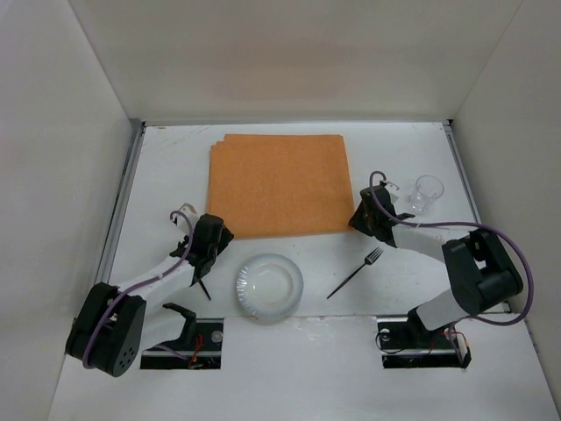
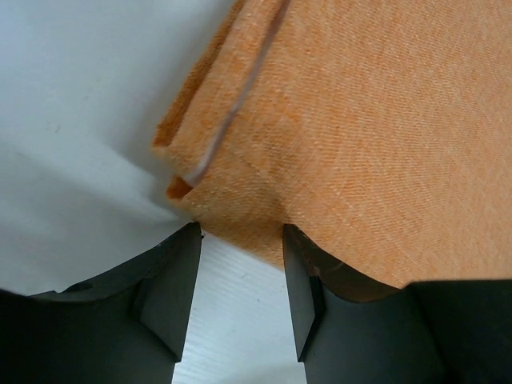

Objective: Set the dinner table for one person

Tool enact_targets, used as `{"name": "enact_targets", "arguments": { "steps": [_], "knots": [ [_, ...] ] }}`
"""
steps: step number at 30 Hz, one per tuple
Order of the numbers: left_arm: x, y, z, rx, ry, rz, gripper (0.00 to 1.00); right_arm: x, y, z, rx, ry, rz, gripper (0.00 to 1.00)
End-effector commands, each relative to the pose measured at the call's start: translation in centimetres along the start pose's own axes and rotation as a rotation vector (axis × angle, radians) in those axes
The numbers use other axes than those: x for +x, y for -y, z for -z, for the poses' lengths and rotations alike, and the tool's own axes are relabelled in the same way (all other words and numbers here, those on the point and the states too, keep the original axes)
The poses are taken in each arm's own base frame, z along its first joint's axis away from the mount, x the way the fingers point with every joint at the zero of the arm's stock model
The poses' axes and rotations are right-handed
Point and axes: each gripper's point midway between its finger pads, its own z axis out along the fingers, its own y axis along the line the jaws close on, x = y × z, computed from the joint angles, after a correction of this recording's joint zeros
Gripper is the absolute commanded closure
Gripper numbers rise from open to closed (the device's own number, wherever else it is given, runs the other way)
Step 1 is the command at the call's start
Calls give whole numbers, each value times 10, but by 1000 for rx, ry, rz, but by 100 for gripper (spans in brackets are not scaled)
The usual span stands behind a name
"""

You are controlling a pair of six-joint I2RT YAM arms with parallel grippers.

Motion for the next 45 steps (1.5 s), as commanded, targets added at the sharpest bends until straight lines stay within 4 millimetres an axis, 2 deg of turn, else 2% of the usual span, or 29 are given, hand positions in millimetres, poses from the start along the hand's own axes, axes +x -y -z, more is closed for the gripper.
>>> {"name": "enact_targets", "arguments": {
  "steps": [1, 4, 7, 10, 14, 19, 23, 31, 34, 36, 39, 41, 45],
  "knots": [
    [-12, -10, 1, -8, 67, 37, 57, -8, -16, 1, -34, 20, -30, 72],
    [-11, -27, -2, -44, 51, 57, 57, -10, -14, 5, -42, 26, -64, 90],
    [-9, -34, -4, -56, 17, 81, 57, -10, -12, 9, -50, 22, -73, 96],
    [-5, -33, 0, -46, -37, 100, 57, -7, -9, 14, -54, 17, -84, 97],
    [-17, -25, 18, 17, -4, 105, 57, 3, 3, 19, -42, 11, -108, 100],
    [-33, -34, 33, -14, 63, 71, 45, 14, 10, 29, -50, 19, -157, 100],
    [-34, -21, 29, 34, 72, 89, 44, 14, 9, 36, -53, 28, -154, 100],
    [-34, -6, 9, 33, 83, 82, 49, -13, 4, 49, -91, 75, -161, 100],
    [-25, -3, 1, 23, 70, 54, 56, -16, 3, 50, -97, 71, -150, 99],
    [-17, -4, -2, 25, 51, 45, 74, -17, 6, 49, -88, 70, -149, 99],
    [-12, -8, 2, 34, 40, 35, 91, -16, 15, 49, -75, 72, -153, 99],
    [-9, -11, 9, 53, 43, 19, 94, -16, 21, 51, -70, 77, -156, 99],
    [-4, -22, 21, 40, 23, -10, 94, -19, 30, 54, -63, 86, -165, 99]
  ]
}}
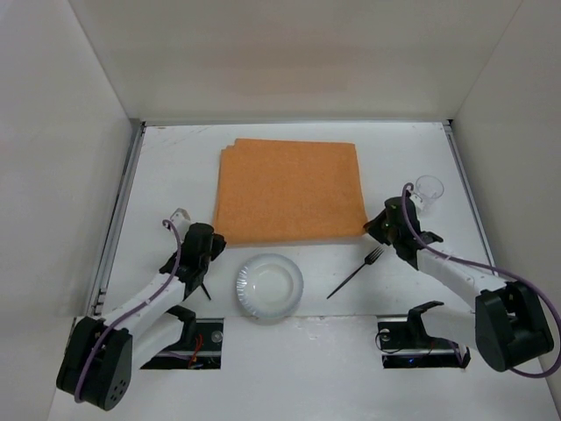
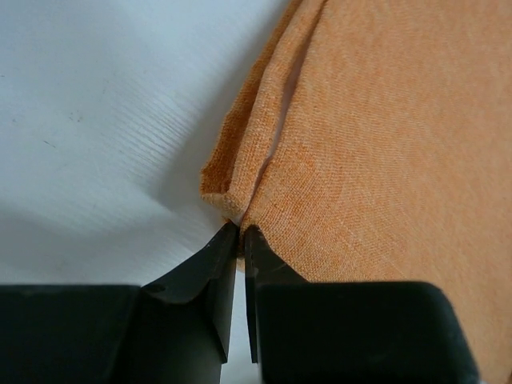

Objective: Set the dinner table for one person

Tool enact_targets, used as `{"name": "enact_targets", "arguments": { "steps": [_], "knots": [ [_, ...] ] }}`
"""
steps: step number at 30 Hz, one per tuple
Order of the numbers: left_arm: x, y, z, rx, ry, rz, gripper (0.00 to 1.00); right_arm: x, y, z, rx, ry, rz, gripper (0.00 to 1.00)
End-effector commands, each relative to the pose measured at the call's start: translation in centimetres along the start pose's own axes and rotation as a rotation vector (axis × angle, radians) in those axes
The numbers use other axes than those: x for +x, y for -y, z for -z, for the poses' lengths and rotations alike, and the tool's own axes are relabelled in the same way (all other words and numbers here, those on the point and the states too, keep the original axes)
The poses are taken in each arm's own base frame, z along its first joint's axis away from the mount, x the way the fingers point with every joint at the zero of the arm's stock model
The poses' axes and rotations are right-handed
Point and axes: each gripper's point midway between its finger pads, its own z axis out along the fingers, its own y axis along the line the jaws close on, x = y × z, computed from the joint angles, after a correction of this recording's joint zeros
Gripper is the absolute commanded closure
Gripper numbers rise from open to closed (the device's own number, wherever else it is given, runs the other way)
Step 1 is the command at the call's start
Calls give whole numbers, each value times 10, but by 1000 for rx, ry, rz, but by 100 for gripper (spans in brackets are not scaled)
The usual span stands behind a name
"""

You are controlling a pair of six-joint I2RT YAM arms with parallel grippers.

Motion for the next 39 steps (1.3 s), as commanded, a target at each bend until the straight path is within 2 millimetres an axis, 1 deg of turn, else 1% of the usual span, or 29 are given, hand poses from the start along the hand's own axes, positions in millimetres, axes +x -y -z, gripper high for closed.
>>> {"name": "enact_targets", "arguments": {
  "steps": [1, 3, 8, 12, 13, 14, 16, 19, 21, 23, 24, 25, 26, 28, 30, 31, 32, 34, 37, 39],
  "knots": [
    [3, -17, 7, -36, 0, -44, 94, -11, 10, 5, 21, 39, 9, 99],
    [5, -18, 8, -31, -5, -51, 93, -10, 13, 6, 27, 39, 8, 99],
    [19, -17, 13, -22, -48, -82, 93, -7, 24, 8, 52, 39, 10, 99],
    [19, -16, 16, -14, -42, -87, 91, -3, 35, 15, 64, 55, 2, 99],
    [19, -15, 18, -12, -42, -86, 90, -5, 36, 17, 64, 61, 2, 97],
    [17, -14, 19, -13, -41, -86, 89, -6, 35, 19, 59, 65, 5, 93],
    [15, -14, 22, -13, -36, -85, 86, -11, 31, 25, 45, 80, 9, 80],
    [11, -11, 29, 3, -29, -75, 80, -28, 25, 43, 27, 143, 17, 60],
    [14, -14, 35, -1, -45, -79, 77, -40, 19, 57, 4, 188, 32, 50],
    [17, -18, 41, -9, -57, -89, 74, -46, 2, 72, -70, 212, 59, 44],
    [17, -20, 44, -10, -59, -91, 72, -41, -12, 80, -136, 199, 84, 42],
    [16, -19, 46, -6, -52, -88, 70, -34, -31, 88, -223, 183, 109, 40],
    [12, -18, 49, -1, -39, -85, 68, -23, -49, 96, -313, 163, 139, 36],
    [1, -7, 54, 26, -3, -82, 65, 9, -84, 114, -503, 82, 188, 32],
    [-8, 12, 62, 88, 30, -85, 62, 47, -110, 129, -652, -18, 247, 31],
    [-14, 21, 65, 115, 54, -87, 61, 70, -118, 131, -689, -86, 287, 31],
    [-18, 29, 67, 133, 71, -93, 61, 83, -122, 131, -694, -123, 311, 31],
    [-23, 46, 70, 170, 103, -117, 60, 112, -127, 123, -668, -192, 377, 31],
    [-29, 75, 79, 234, 148, -180, 59, 148, -132, 104, -627, -258, 439, 31],
    [-31, 85, 83, 263, 180, -195, 57, 163, -136, 100, -636, -289, 448, 30]
  ]
}}
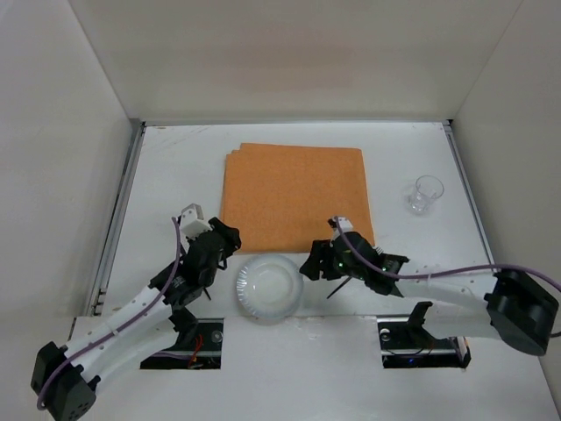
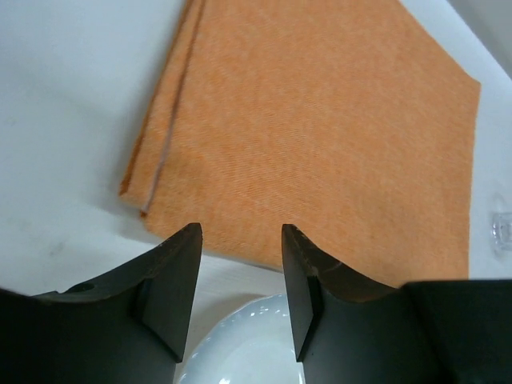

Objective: Set the dinner table for one person

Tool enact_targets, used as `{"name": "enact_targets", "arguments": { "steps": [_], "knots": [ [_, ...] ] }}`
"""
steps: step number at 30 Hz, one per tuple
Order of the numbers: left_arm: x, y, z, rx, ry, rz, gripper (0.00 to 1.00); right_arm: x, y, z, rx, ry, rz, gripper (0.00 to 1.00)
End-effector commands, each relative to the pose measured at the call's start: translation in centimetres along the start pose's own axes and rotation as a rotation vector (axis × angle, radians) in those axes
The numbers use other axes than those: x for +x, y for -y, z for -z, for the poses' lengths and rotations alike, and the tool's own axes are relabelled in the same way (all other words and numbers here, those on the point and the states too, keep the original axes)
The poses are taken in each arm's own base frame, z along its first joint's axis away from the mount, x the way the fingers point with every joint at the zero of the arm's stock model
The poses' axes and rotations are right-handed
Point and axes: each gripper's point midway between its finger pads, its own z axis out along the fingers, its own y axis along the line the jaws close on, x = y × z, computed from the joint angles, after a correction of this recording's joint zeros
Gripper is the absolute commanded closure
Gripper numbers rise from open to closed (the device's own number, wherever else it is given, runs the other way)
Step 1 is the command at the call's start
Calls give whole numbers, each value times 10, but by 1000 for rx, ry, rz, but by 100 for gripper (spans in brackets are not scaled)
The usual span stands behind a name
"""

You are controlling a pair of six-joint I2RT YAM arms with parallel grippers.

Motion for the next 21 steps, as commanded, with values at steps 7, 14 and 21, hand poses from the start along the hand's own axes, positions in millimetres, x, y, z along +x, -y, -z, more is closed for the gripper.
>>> {"name": "enact_targets", "arguments": {
  "steps": [7, 14, 21],
  "knots": [
    [-32, 28, -4, 48, 139, -30, 55, 13, -57, -41, -201, -32, -8, 28],
    [-37, 24, -8, 38, 140, -14, 54, 37, -55, -61, -236, -95, -73, 56],
    [-42, 14, -12, 9, 148, -8, 54, 32, -67, -47, -279, -99, -105, 93]
  ]
}}
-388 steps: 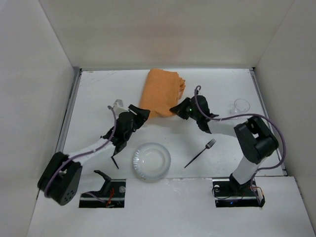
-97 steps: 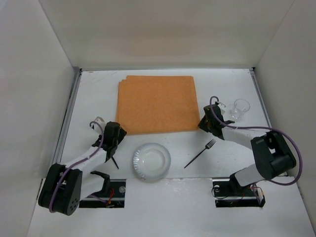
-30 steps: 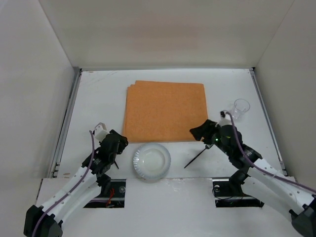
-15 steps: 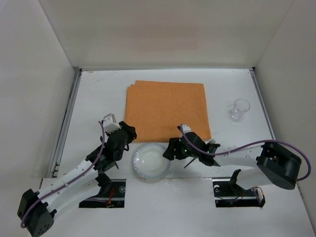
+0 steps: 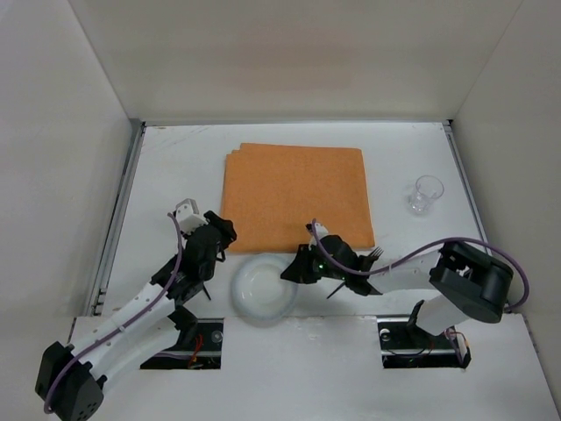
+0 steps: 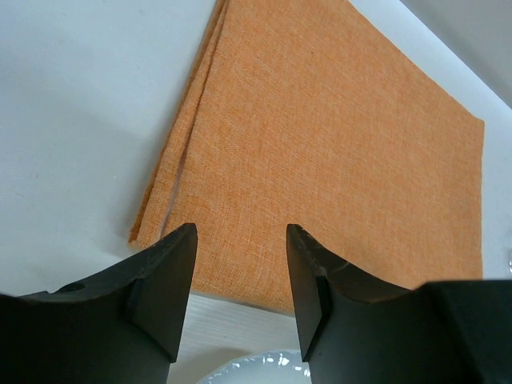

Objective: Set the dinner table for one person

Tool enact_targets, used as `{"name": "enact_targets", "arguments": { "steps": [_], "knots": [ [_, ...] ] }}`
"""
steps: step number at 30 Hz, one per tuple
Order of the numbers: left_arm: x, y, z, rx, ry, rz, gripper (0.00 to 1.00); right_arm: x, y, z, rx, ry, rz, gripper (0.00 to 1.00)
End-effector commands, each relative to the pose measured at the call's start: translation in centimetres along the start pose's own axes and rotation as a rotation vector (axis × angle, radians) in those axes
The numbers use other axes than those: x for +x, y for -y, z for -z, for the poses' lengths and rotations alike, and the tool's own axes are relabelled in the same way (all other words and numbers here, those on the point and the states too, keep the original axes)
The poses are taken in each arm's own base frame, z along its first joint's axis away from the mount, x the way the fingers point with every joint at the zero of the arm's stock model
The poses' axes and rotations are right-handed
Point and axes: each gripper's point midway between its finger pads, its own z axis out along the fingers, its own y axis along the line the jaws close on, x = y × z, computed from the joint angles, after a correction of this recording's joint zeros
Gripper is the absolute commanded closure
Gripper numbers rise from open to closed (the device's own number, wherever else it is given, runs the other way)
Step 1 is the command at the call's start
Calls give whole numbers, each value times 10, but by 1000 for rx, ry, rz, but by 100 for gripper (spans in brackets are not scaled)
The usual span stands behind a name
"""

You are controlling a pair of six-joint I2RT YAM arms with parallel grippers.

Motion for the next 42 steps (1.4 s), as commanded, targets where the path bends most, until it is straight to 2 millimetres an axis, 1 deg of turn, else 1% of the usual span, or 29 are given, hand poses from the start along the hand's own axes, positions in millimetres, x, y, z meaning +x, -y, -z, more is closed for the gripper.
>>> {"name": "enact_targets", "arguments": {
  "steps": [1, 3, 4, 7, 10, 11, 13, 15, 16, 18, 21, 23, 25, 28, 30, 33, 37, 40, 42],
  "knots": [
    [-22, 6, -2, 11, 55, 33, 54, -11, -28, 12, -84, 23, 16, 94],
    [-24, -4, -5, -31, 56, 36, 54, -19, -47, 22, -141, 26, 28, 94],
    [-24, -8, -7, -48, 55, 43, 54, -27, -54, 27, -160, 39, 33, 94],
    [-18, -19, -14, -97, 40, 66, 54, -66, -61, 41, -187, 114, 16, 94],
    [-9, -21, -19, -112, 9, 67, 53, -116, -61, 55, -196, 219, -1, 94],
    [-6, -22, -21, -115, 4, 67, 52, -134, -56, 58, -182, 257, -5, 94],
    [-1, -24, -25, -121, 0, 67, 52, -167, -39, 59, -134, 324, -35, 94],
    [3, -29, -30, -142, -14, 53, 52, -196, -21, 56, -86, 367, -67, 94],
    [5, -30, -32, -154, -25, 45, 52, -209, -16, 52, -70, 384, -76, 94],
    [10, -34, -35, -173, -37, 37, 52, -230, -7, 43, -51, 407, -92, 94],
    [16, -38, -43, -191, -44, 29, 52, -252, 17, 25, -10, 412, -138, 93],
    [21, -41, -47, -201, -63, 20, 53, -261, 32, 12, 13, 412, -168, 93],
    [26, -42, -48, -201, -75, 21, 54, -265, 44, 2, 25, 412, -196, 93],
    [29, -46, -48, -206, -79, 18, 56, -266, 57, -6, 26, 423, -234, 93],
    [30, -50, -47, -207, -79, 15, 57, -268, 63, -8, 19, 435, -254, 93],
    [33, -56, -45, -217, -82, 16, 58, -269, 66, -11, 8, 441, -270, 93],
    [33, -57, -42, -208, -83, 16, 59, -269, 68, -20, 13, 432, -279, 92],
    [32, -57, -39, -200, -75, 26, 59, -264, 80, -26, 42, 422, -295, 88],
    [28, -54, -38, -192, -75, 26, 59, -257, 92, -30, 78, 422, -308, 81]
  ]
}}
